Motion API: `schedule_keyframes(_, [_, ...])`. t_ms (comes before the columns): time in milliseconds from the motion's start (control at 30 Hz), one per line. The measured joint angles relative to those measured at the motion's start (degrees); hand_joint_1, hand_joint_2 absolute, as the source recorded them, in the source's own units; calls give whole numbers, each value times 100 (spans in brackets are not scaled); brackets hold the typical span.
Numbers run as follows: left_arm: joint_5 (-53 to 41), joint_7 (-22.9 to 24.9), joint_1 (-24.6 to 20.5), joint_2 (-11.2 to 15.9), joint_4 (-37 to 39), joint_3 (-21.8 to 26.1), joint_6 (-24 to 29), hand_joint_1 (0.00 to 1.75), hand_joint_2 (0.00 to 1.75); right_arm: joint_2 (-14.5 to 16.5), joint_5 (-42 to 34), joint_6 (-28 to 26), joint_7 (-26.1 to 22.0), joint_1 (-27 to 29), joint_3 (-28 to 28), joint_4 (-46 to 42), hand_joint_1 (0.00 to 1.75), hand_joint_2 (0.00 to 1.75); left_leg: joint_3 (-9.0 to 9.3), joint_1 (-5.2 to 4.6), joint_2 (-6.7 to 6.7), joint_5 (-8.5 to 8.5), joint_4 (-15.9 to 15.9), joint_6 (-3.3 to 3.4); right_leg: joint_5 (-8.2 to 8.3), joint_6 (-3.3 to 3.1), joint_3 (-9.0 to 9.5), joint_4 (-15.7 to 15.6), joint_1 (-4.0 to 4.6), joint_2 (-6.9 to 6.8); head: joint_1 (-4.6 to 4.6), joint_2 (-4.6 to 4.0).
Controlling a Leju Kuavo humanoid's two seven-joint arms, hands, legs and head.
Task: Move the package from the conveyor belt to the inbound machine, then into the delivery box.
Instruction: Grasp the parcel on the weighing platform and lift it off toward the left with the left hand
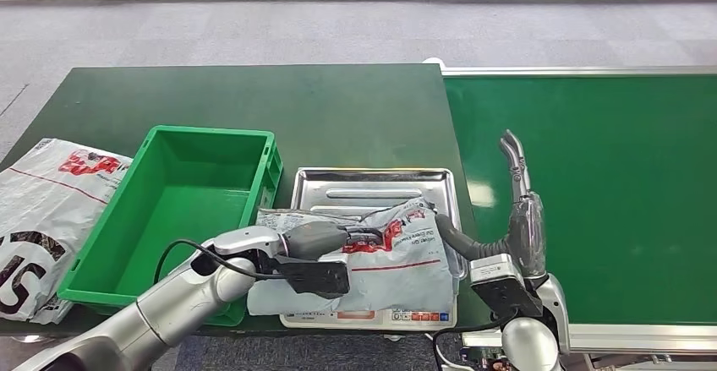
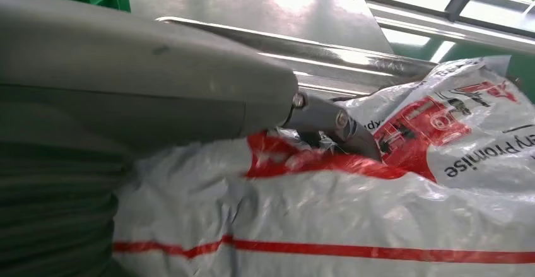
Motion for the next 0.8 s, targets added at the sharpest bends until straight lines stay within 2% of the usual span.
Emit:
schedule_keyframes(167, [-92, -103, -60, -151, 295, -100, 243, 175, 175, 2, 20, 0, 24, -78, 0, 15, 0, 175, 1, -1, -5, 1, 1, 1, 0, 0, 4, 0, -1, -5, 0, 0])
schedule_keyframes(467, [-173, -48, -161, -317, 380, -123, 493, 175, 175, 34, 21, 28, 63, -267, 0, 123, 0, 175, 1, 0, -5, 2, 1, 1, 1, 0, 4, 0, 0, -7, 0, 0])
schedule_keyframes(633, [-235, 25, -164, -321, 226, -113, 616, 175, 175, 46, 20, 31, 88, -306, 0, 181, 0, 175, 1, 0, -5, 2, 0, 1, 1, 0, 4, 0, 0, -7, 0, 0])
schedule_keyframes(800, [-399, 137, -101, -214, -150, -25, 727, 175, 175, 46, -5, 26, 60, -273, 0, 191, 0, 175, 0, 0, -4, 2, 0, 0, 0, -1, 1, 1, 1, -7, 0, 0])
